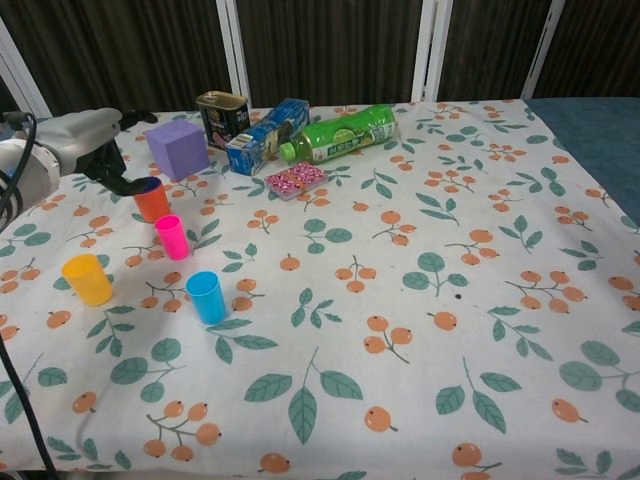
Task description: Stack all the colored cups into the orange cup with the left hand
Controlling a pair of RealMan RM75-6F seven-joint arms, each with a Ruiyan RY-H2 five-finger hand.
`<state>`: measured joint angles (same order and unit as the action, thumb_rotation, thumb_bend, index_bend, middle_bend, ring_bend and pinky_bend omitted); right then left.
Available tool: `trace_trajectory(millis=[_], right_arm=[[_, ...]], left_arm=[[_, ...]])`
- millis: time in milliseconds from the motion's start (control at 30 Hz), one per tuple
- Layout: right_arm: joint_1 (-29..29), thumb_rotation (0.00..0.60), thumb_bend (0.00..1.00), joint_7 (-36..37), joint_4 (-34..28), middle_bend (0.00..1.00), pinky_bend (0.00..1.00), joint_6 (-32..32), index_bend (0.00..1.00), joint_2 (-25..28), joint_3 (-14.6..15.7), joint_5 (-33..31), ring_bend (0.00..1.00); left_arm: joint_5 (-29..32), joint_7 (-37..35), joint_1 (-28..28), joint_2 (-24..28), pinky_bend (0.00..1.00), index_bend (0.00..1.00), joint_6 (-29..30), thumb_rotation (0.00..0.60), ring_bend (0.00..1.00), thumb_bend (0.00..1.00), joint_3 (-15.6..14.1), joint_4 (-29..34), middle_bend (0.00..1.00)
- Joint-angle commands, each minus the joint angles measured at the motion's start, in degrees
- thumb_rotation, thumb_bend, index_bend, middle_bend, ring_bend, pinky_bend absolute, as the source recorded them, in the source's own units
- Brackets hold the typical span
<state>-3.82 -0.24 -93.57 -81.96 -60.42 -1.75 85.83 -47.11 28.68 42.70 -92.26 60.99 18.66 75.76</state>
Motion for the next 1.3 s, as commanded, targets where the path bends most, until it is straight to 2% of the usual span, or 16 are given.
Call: trace_trajectory(millis=[33, 233, 333, 600, 800, 967, 1300], right_arm=[[0.02, 0.600, 0.15, 0.24, -0.16, 0.00, 0.00, 0.01, 0.00, 0.13, 0.15, 0.23, 0.00], [0.17, 0.600, 0.15, 0.90, -0.18, 0.00, 0.00, -0.34, 0.00, 0.46, 0.30, 0.71, 0.00], [0.10, 0.600, 0.15, 0.99, -0.22, 0.00, 0.00, -0.09, 0.00, 0.66, 0.64, 1.23, 0.00], [0.48, 0.600, 0.15, 1.37, -0.42, 0.00, 0.00, -0.92, 0.00, 0.82, 0.94, 2.01, 0.00], [0.34, 0.600, 0.15, 1.48, -0.36, 0.00, 0.00, -0.58, 0.00, 0.80, 0.98, 1.98, 0.00], [0.30, 0.600, 0.15, 1.27, -0.30, 0.00, 0.00, -0.51, 0.00, 0.67, 0.95, 1.90, 0.00], [0.30, 0.600, 0.15, 0.94, -0.34, 0.00, 0.00, -0.43, 0.00, 0.59, 1.00, 1.84, 0.00]], left_arm=[[-5.04, -0.91, -3.02, 4.71, 1.00, 0.00, 3.96, 0.600, 1.00, 0.38, -2.70, 9.94, 1.00], [-9.89, -1.59, -8.52, 11.82, 1.00, 0.00, 7.32, 0.600, 1.00, 0.38, -8.75, 22.84, 1.00], [-10.91, -3.74, -10.65, 14.16, 1.00, 0.01, 6.93, 0.600, 1.00, 0.38, -11.20, 26.25, 1.00], [-12.54, -6.92, -13.73, 13.48, 1.00, 0.03, 6.30, 0.600, 1.00, 0.38, -15.06, 23.96, 1.00], [-12.27, -8.46, -13.91, 11.40, 1.00, 0.08, 4.60, 0.600, 1.00, 0.38, -15.03, 19.75, 1.00], [-12.54, -10.33, -13.96, 10.40, 1.00, 0.20, 2.94, 0.600, 1.00, 0.39, -14.91, 17.55, 1.00], [-12.29, -11.43, -14.35, 9.20, 1.00, 0.32, 2.44, 0.600, 1.00, 0.39, -13.98, 13.94, 1.00]])
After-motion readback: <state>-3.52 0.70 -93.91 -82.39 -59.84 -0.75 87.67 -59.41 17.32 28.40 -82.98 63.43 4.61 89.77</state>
